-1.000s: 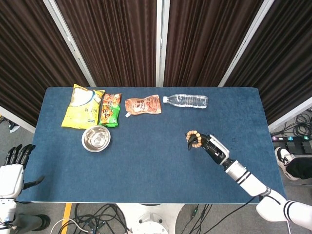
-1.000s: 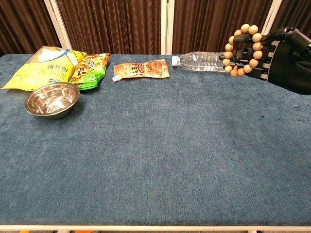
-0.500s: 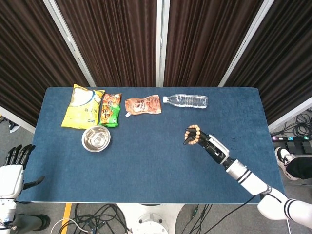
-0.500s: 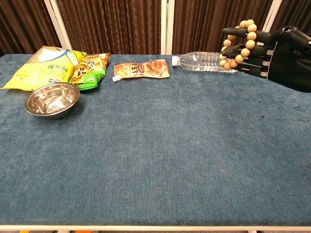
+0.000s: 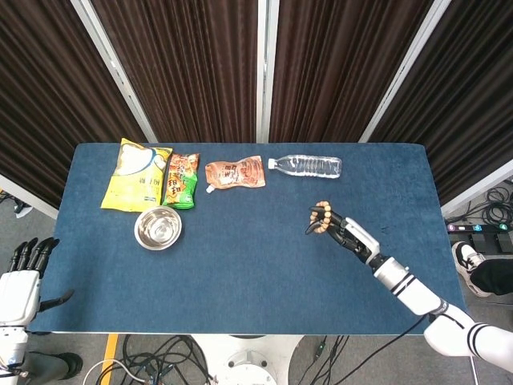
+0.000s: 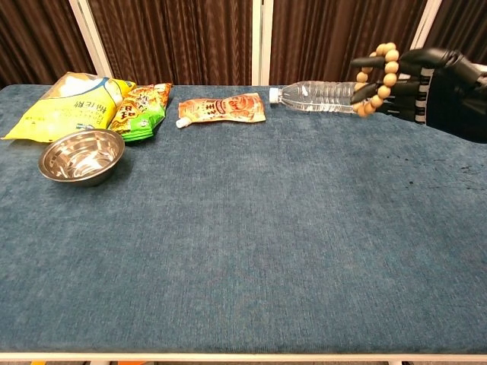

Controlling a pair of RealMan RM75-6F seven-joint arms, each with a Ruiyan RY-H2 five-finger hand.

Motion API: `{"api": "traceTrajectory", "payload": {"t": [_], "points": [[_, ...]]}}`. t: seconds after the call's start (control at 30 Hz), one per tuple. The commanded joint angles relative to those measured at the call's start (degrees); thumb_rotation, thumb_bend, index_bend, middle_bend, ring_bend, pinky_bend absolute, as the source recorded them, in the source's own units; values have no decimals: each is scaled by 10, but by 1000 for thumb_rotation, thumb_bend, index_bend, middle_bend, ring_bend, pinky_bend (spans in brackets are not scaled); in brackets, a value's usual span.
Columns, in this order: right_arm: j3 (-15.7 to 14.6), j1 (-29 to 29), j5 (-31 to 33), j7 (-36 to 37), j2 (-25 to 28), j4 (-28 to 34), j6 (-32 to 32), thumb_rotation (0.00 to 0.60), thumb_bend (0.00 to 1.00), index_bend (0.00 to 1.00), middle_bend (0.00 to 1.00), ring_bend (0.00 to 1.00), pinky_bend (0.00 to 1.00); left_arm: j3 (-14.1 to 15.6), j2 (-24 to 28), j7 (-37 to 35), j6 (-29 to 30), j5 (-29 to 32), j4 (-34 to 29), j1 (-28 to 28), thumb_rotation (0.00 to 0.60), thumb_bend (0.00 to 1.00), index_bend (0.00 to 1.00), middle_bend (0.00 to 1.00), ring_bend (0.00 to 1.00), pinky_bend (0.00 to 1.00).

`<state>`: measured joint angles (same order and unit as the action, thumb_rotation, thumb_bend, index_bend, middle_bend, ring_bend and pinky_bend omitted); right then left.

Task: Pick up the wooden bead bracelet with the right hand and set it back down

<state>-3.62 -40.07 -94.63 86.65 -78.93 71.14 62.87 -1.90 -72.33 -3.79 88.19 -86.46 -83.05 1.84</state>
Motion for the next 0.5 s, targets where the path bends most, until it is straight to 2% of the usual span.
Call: {"api": "traceTrajectory", "payload": {"t": [0.03, 0.17, 0.27, 0.3, 0.4, 0.5], "points": [[7, -26, 24, -199, 0, -9, -81, 212, 468, 129, 356, 0, 0, -1, 0, 1, 0, 1, -1, 0, 600, 0, 110, 90, 1, 0], [14, -55, 45, -385, -3, -9, -153, 213, 467, 139, 348, 1, 0, -1, -1, 3, -4, 1, -1, 2, 600, 0, 110, 90, 1, 0], [22, -71, 80, -556, -10, -5, -210, 213, 467, 134, 313, 8, 0, -1, -1, 4, -6, 2, -1, 4, 600, 0, 110, 90, 1, 0], [25, -77, 97, -615, -9, 3, -230, 214, 466, 104, 285, 10, 0, -1, -2, 3, -7, 2, 0, 4, 600, 0, 110, 90, 1, 0], [35, -82, 145, -721, -2, 34, -255, 212, 454, 4, 141, 3, 0, -2, -4, 0, -11, 4, 5, 6, 600, 0, 110, 90, 2, 0], [46, -75, 186, -761, 11, 70, -255, 210, 418, 0, 39, 0, 0, -2, -6, -4, -13, 7, 10, 6, 600, 0, 110, 90, 1, 0]]}}
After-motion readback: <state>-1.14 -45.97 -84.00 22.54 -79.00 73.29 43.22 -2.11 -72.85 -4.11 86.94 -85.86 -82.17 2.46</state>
